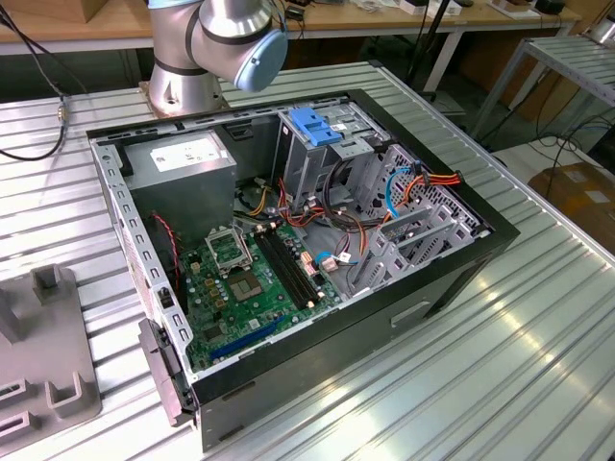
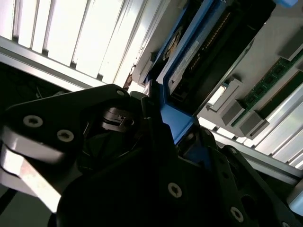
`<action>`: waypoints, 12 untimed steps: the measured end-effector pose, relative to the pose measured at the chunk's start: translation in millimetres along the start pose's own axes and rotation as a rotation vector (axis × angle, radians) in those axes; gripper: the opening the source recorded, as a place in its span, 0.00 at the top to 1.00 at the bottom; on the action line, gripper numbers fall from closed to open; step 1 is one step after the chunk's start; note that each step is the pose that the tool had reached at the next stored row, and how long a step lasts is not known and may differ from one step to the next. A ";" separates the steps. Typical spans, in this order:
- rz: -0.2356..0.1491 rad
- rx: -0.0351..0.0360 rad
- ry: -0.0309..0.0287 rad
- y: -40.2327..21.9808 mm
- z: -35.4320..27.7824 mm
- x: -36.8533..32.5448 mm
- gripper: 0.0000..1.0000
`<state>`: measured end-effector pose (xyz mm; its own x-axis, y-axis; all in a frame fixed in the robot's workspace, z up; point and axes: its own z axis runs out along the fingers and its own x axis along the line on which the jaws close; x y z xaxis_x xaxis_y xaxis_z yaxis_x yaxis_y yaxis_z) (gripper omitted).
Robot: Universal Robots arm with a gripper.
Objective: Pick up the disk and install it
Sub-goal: 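Pick up the disk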
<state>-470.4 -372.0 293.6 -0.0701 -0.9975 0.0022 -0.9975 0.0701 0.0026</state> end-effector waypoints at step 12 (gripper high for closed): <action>-0.043 0.0001 0.0001 0.0 0.1 0.9 0.63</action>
<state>-470.5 -372.9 293.5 -0.0268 -0.9996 0.0022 -0.9996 0.0268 0.0026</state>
